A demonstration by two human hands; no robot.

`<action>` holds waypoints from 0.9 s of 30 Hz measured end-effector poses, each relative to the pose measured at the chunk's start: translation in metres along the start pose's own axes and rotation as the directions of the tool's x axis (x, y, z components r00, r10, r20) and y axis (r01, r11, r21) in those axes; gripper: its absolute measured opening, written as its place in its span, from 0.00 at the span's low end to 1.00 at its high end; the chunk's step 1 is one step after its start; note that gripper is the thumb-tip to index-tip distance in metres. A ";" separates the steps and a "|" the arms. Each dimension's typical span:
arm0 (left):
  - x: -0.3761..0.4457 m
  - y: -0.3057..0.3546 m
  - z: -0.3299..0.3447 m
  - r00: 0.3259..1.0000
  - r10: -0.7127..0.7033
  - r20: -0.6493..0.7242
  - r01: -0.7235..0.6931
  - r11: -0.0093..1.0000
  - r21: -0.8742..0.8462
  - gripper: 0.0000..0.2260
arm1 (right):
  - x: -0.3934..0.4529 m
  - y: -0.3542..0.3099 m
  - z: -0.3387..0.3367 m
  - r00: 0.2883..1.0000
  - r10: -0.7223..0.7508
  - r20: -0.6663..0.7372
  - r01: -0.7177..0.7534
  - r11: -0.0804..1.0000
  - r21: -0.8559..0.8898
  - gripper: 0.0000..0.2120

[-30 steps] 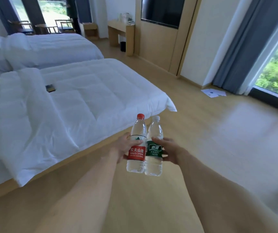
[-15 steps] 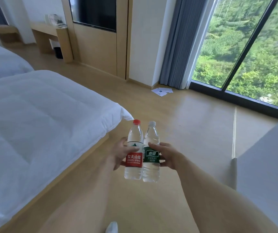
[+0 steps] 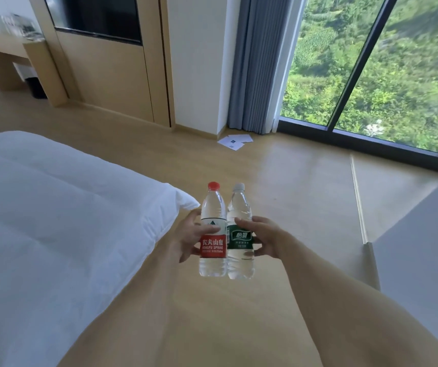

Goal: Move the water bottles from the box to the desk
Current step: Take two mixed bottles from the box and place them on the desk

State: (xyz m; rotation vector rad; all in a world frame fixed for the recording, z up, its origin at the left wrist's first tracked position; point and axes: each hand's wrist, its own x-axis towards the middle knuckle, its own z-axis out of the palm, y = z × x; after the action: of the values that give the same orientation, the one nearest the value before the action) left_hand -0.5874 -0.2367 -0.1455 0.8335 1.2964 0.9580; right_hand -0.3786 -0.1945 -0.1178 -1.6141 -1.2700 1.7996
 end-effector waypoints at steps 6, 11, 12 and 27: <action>0.072 0.022 -0.011 1.000 -0.004 -0.015 0.004 0.999 0.032 0.25 | 0.068 -0.026 -0.013 1.000 0.010 -0.011 -0.009 1.000 0.016 0.20; 0.143 0.043 -0.009 0.999 -0.019 -0.046 0.021 0.999 0.039 0.25 | 0.141 -0.055 -0.039 1.000 0.022 0.016 -0.023 1.000 0.018 0.21; 0.159 0.049 -0.007 0.998 -0.021 -0.055 0.023 0.999 0.044 0.25 | 0.157 -0.062 -0.046 0.999 0.022 0.029 -0.022 1.000 0.013 0.21; 0.377 0.154 0.027 0.985 -0.035 -0.166 0.044 0.998 0.053 0.24 | 0.357 -0.191 -0.155 0.995 0.037 0.095 -0.033 0.999 -0.038 0.20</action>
State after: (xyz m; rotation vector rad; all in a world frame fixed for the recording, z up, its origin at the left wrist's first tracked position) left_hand -0.5690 0.1710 -0.1493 0.7812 1.4832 0.9789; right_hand -0.3727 0.2381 -0.1474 -1.5959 -1.3316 1.9062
